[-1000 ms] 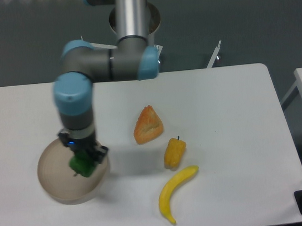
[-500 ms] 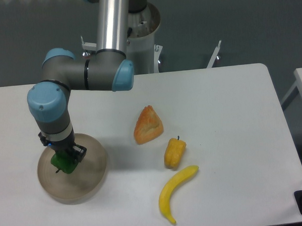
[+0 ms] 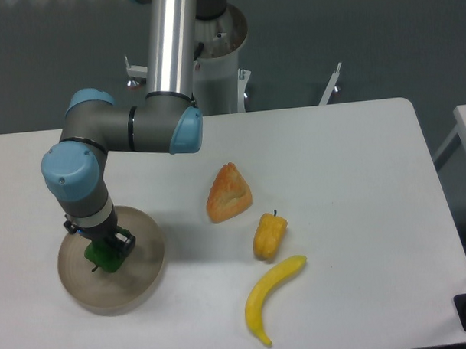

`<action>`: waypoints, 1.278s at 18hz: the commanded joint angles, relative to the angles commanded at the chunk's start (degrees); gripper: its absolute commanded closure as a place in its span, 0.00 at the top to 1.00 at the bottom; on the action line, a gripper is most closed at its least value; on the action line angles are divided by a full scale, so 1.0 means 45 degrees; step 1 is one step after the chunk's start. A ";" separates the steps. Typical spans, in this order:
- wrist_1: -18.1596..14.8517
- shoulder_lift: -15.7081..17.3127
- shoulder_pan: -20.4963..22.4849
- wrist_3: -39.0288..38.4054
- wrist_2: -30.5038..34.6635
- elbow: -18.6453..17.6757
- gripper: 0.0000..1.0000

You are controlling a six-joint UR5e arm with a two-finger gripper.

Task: Place the green pepper on the plate

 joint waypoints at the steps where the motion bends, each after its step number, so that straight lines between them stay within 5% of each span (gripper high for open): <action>1: 0.0117 -0.0020 0.0000 0.0020 0.0137 -0.0020 0.29; 9: 0.0158 -0.0020 0.0000 0.0040 0.0217 -0.0020 0.33; 12: 0.0158 0.0058 0.0019 0.0040 0.0236 -0.0020 0.86; 14: 0.0158 0.0194 0.0020 0.0040 0.0236 -0.0001 1.00; 19: 0.0099 0.0488 0.0136 0.0369 0.0236 0.0350 1.00; 23: 0.0021 0.0839 0.1110 0.3140 0.0606 0.0429 1.00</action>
